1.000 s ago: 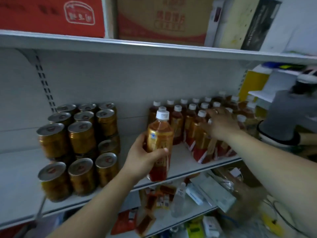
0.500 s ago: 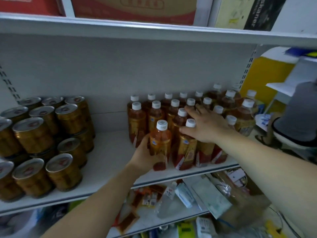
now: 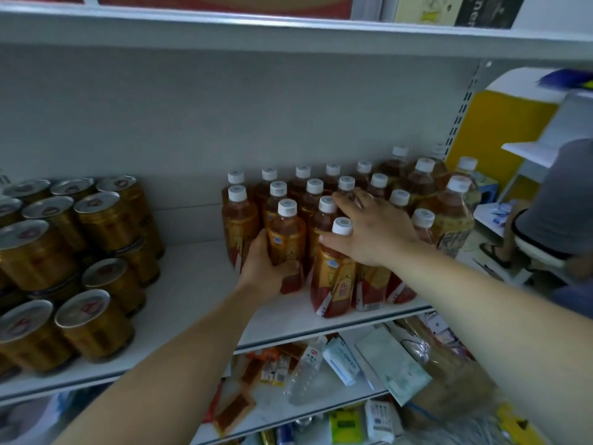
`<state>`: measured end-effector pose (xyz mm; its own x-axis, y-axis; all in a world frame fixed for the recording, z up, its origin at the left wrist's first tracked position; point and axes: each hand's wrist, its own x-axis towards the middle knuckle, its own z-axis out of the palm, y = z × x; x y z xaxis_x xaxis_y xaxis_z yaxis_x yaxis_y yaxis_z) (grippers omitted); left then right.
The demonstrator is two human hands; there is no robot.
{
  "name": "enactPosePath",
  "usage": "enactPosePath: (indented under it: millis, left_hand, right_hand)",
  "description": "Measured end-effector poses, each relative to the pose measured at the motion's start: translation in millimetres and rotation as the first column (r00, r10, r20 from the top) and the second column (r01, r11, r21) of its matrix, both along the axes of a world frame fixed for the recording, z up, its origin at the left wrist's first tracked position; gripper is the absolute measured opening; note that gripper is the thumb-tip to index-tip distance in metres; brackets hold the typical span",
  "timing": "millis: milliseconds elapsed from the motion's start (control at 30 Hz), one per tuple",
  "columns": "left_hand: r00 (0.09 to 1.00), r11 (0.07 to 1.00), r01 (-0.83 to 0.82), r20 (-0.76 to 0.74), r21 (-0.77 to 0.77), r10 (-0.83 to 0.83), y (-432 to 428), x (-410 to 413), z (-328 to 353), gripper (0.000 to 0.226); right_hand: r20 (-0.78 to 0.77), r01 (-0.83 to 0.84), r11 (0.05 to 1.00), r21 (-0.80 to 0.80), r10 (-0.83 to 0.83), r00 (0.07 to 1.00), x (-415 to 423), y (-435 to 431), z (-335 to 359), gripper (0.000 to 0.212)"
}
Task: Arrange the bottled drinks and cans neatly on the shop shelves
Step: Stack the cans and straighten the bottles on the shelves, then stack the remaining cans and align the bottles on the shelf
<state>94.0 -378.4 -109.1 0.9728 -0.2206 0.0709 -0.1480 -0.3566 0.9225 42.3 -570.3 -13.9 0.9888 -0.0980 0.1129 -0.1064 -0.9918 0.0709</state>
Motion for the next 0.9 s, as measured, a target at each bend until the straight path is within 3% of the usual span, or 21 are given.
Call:
enactPosePath:
  millis: [167, 300, 367, 467, 533, 633, 900]
  left_hand:
    - [1.0, 0.974, -0.021, -0.006, 0.224, 0.023, -4.5, -0.6, 7.7, 0.098]
    - [0.988, 0.959, 0.128, -0.116, 0.252, -0.102, 13.0, 4.1, 21.0, 0.115]
    - [0.967, 0.939, 0.234, -0.159, 0.253, -0.198, 27.4, 0.4, 34.2, 0.1]
    - [0.945, 0.864, 0.327, -0.147, 0.382, -0.293, 54.4, -18.3, 70.9, 0.062]
    - [0.947, 0.8, 0.317, -0.122, 0.51, -0.298, 81.6, -30.2, 95.7, 0.048]
    - [0.968, 0.74, 0.23, -0.071, 0.632, -0.24, 140.3, -46.2, 122.1, 0.063]
    - [1.0, 0.626, -0.02, 0.027, 0.78, -0.001, 355.7, -104.1, 142.3, 0.065]
  right_hand:
    - [-0.017, 0.006, 1.0, 0.008, -0.005, 1.0, -0.2, 1.4, 1.0, 0.092]
    - [-0.107, 0.023, 0.997, 0.07, -0.015, 0.994, 0.5, 2.4, 9.4, 0.095]
    - [-0.176, 0.054, 0.992, 0.118, -0.033, 0.984, 1.7, 7.0, 21.3, 0.097]
    - [-0.237, 0.068, 0.997, 0.041, -0.057, 0.97, 5.2, 26.3, 42.9, 0.088]
    - [-0.193, 0.048, 0.998, 0.04, -0.04, 0.98, 6.9, 50.7, 54.2, 0.088]
    - [-0.112, -0.062, 0.994, 0.094, 0.073, 0.991, 13.7, 107.2, 70.1, 0.086]
    - [-0.061, -0.373, 0.917, 0.139, 0.384, 0.921, 27.5, 349.2, 87.7, 0.086]
